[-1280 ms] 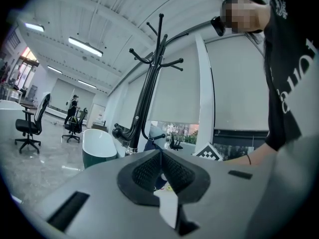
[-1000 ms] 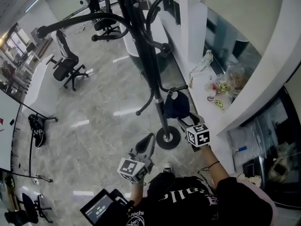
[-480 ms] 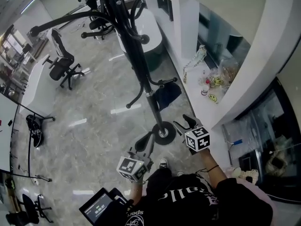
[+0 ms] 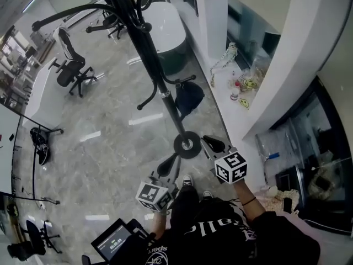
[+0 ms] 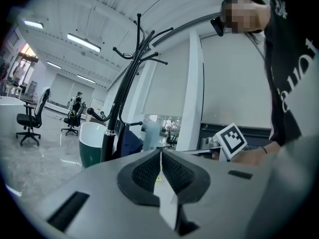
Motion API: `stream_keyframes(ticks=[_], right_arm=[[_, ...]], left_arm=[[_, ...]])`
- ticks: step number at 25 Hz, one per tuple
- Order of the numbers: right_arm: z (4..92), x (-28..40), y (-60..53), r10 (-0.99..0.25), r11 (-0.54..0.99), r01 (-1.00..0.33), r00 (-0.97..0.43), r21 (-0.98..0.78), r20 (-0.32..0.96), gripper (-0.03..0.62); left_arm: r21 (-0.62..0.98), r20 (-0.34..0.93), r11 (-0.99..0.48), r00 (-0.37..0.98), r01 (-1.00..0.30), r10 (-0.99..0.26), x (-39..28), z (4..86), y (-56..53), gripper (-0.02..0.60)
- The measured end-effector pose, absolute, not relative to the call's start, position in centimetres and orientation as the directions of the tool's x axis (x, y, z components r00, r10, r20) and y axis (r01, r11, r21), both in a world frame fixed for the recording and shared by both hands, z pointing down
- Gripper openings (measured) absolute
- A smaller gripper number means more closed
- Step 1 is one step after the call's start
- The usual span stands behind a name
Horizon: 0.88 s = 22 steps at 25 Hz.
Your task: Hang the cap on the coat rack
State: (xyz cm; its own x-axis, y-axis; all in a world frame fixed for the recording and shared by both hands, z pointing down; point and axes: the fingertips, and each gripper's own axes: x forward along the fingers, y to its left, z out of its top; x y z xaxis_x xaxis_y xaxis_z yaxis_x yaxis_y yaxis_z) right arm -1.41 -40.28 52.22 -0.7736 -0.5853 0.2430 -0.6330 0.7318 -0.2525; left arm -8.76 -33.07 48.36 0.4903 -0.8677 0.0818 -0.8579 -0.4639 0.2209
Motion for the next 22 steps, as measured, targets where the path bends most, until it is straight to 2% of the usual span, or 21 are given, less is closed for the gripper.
stream_keyframes(ticks=[7,15,22], right_arm=[[52.2,-0.2,-37.2,-0.583,0.728,-0.631,-0.776,-0.27,0.241,0.018],[51.9,0.7,-34.6,-0.586,0.714,-0.635,-0.772,-0.294,0.245,0.017],[51.7,-1.0,-31.4,-0.583,0.713,-0.634,-0.773,-0.299,0.251,0.016]], left_arm=[[0.219,0.107,-0.464,0.494,-0.858,-0.863,-7.1,49.0,-30.1,0.005],[0.209,0.106,-0.497,0.524,-0.842,-0.845,-5.9,48.5,-28.6,0.005],[0.19,0.068,-0.52,0.54,-0.833,-0.839,-7.5,47.2,-27.0,0.005]])
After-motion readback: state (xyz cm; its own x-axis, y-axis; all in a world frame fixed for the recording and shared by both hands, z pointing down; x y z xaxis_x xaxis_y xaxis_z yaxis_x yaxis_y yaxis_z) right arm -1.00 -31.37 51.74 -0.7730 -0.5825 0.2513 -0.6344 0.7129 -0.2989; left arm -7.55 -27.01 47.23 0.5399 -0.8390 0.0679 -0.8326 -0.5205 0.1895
